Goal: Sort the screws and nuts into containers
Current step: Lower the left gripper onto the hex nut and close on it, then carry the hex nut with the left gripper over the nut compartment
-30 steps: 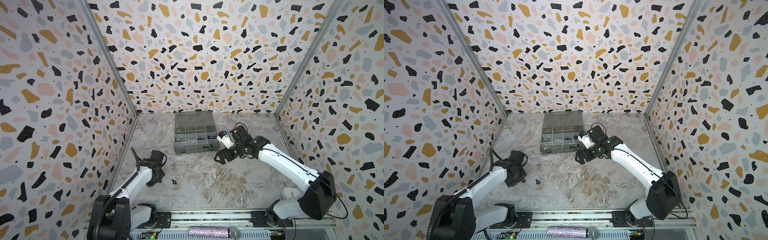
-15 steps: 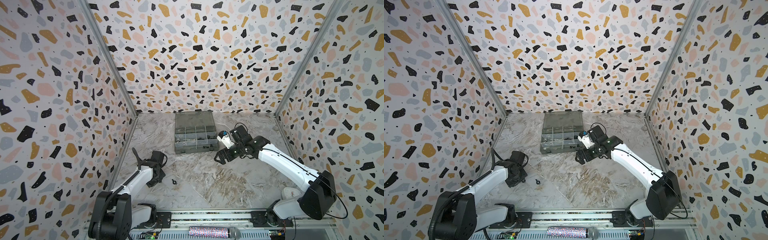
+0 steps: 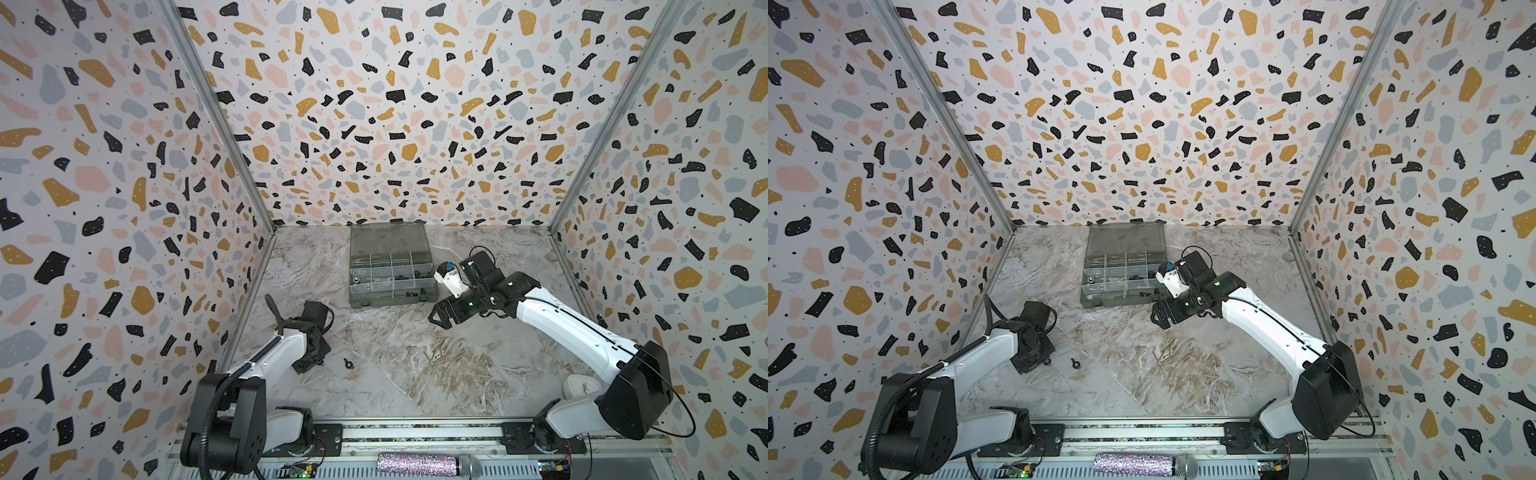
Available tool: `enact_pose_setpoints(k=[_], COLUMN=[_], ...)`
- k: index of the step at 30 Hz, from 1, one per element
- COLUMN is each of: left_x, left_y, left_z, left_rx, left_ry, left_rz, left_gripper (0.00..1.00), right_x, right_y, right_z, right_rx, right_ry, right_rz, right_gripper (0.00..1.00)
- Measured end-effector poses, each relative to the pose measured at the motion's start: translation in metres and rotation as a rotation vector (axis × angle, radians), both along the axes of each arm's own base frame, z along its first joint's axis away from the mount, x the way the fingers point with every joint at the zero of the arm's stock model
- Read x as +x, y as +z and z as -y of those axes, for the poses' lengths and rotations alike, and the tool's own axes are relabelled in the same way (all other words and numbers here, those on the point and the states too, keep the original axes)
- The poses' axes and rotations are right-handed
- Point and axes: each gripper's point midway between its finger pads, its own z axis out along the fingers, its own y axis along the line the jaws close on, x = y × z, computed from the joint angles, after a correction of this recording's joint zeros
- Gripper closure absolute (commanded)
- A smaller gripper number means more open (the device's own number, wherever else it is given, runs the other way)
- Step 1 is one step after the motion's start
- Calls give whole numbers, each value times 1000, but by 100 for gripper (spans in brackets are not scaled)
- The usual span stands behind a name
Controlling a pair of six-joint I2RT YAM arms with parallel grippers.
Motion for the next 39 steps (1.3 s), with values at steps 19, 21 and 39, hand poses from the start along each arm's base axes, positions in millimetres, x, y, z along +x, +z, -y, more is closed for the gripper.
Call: enact_pose_setpoints(k=[19,21,39], left_x=[93,113,235], left_y=[86,97,80], left_z=[14,19,137], left_rx=[-13,-17,-97], left_ry=[-106,-125,-410], left_rz=[151,169,155], left_gripper=[87,87,87], right_x=[13,15,31], right_y=[-1,-2,6], right_z=[14,17,41], right_rx=[-18,-23,-86], right_ry=[-53,-65,-172], right_rz=[10,11,23], right_gripper=[1,1,1])
